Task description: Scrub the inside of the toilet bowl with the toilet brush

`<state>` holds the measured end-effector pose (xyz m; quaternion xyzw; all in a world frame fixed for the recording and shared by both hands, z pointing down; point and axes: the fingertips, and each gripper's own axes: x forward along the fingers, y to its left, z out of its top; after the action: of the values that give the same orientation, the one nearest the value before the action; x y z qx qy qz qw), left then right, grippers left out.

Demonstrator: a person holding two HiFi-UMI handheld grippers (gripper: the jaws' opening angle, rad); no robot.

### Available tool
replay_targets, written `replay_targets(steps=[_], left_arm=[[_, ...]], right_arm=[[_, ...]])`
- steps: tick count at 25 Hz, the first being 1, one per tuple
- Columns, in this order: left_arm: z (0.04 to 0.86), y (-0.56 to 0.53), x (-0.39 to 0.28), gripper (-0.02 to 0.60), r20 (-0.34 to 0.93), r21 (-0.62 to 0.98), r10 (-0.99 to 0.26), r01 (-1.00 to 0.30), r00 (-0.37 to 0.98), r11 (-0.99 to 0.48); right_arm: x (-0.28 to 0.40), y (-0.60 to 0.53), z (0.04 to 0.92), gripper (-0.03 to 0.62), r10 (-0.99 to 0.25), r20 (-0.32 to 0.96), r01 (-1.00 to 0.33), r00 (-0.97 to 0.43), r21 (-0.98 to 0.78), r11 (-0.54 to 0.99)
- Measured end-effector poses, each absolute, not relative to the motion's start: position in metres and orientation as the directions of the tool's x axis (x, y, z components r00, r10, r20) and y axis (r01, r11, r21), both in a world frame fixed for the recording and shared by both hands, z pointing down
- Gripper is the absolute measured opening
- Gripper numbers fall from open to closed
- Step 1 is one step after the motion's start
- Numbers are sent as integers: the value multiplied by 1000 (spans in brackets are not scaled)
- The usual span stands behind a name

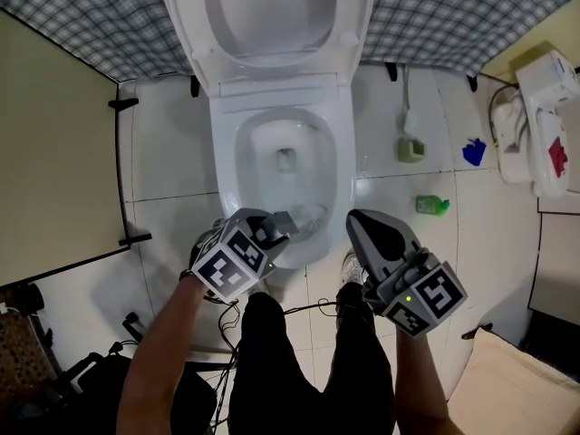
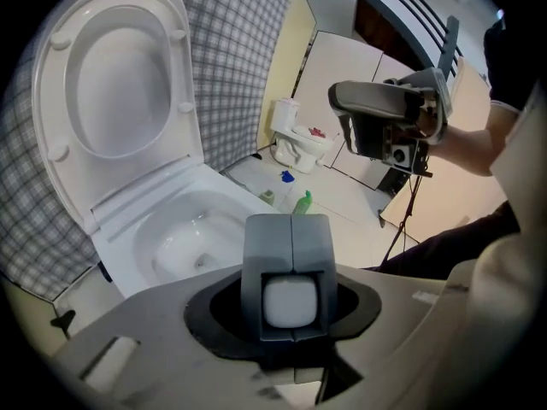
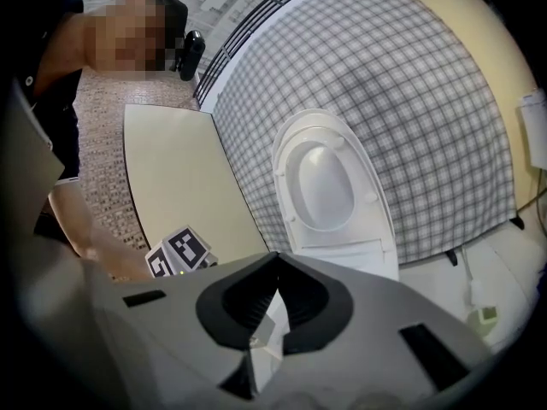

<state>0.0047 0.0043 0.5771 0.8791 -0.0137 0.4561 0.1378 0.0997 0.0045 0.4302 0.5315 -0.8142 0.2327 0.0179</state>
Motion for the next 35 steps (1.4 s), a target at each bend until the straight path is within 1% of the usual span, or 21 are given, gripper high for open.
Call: replay_targets(steps=[7,12,16,20,24,28,35], left_arm=[[570,10,-35,173,845,236,175,-58,506,-970],[566,1,-56,173,872,219,184,-25,454,-975],[570,4,-52,173,867,222,179,-40,465,-974],[575,7,-37,173,843,246,170,-85,511,-965],[578,2,-14,173,813,236,120,-134,570,-963],[583,-9,13,173,795,183,20,-209,607,-961],[592,-45,39,173,780,96,-167,-380,603,-920]], right_arm=[[72,-2,427,0,-845,265,-859,-464,-366,358],[61,-2,430,0,-838,270,-854,-474,-373,363],[61,0,432,0,-838,272,-854,-473,-375,360],[68,2,434,0,-839,281,-858,-466,-375,351],[83,2,434,0,-849,280,-867,-447,-371,334],[91,4,433,0,-850,278,-863,-448,-382,331],[116,3,434,0,-856,282,-869,-434,-383,314]])
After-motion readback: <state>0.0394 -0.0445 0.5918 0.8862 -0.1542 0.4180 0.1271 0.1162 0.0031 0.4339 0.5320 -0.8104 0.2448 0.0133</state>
